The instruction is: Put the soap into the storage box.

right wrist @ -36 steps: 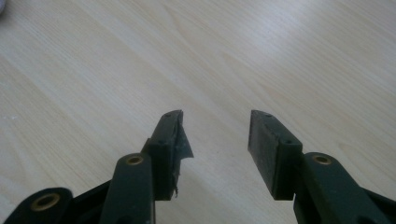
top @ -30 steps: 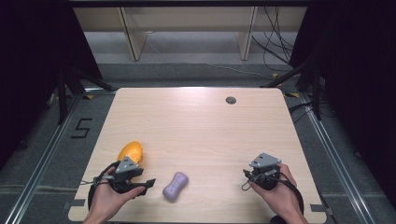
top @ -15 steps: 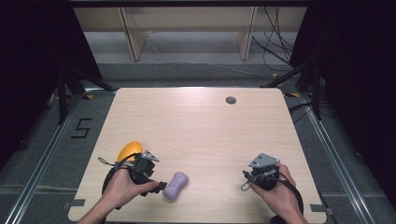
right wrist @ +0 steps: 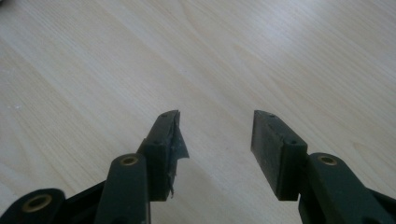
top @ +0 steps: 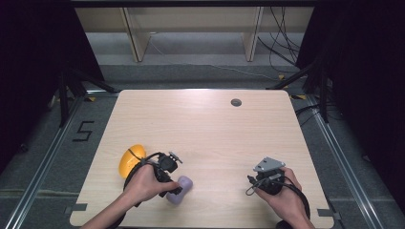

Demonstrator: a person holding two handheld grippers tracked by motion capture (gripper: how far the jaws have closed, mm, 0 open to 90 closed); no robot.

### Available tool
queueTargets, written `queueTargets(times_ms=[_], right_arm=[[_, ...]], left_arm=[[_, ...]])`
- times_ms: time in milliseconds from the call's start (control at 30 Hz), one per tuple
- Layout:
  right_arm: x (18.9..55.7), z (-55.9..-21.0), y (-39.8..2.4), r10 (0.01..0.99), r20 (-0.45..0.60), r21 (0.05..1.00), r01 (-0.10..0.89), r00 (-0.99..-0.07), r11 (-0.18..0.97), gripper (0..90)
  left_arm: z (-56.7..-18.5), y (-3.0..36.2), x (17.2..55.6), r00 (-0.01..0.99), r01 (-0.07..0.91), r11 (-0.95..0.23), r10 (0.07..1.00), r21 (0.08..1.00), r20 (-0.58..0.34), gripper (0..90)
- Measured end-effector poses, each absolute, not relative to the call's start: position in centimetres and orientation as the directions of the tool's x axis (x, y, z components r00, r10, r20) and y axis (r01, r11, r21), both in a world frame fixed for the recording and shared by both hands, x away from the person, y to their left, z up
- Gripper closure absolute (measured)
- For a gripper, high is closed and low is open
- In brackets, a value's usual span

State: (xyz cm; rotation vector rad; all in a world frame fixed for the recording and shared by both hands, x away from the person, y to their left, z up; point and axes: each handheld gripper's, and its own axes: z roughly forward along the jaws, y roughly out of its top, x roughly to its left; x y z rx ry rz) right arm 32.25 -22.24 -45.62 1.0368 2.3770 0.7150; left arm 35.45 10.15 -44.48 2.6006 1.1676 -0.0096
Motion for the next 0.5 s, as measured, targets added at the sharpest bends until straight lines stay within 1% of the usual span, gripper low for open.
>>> queueTargets(times_ms=[67,100,200,267,300,400,500], right_arm=[[32.2,-45.6,-22.2,0.77,-0.179,0.613,0.543,-0.613,0.574,52.0],[32.2,-45.7,-22.2,0.762,-0.191,0.615,0.53,-0.619,0.584,52.0],[32.2,-45.6,-22.2,0.761,-0.191,0.615,0.529,-0.62,0.585,51.9],[32.2,-45.6,-22.2,0.767,-0.186,0.621,0.531,-0.614,0.576,51.8],[32.2,-45.6,-22.3,0.763,-0.189,0.618,0.528,-0.619,0.582,51.8],[32.2,-45.6,-22.2,0.761,-0.188,0.616,0.528,-0.621,0.584,51.7],[32.2,-45.6,-22.2,0.76,-0.191,0.616,0.527,-0.621,0.586,51.6]], left_arm=[[-44.7,9.6,35.7,0.687,0.72,-0.652,0.718,0.238,-0.11,36.1],[-44.8,9.1,35.7,0.661,0.745,-0.627,0.74,0.227,-0.123,36.1],[-45.2,8.7,36.0,0.652,0.756,-0.625,0.745,0.197,-0.138,36.6],[-45.6,8.6,36.1,0.65,0.757,-0.624,0.749,0.193,-0.131,37.2],[-45.8,8.4,36.0,0.615,0.786,-0.589,0.775,0.189,-0.146,38.0],[-46.1,8.2,36.2,0.617,0.785,-0.59,0.773,0.189,-0.147,38.6],[-46.3,8.0,36.5,0.615,0.787,-0.595,0.775,0.163,-0.143,39.1]])
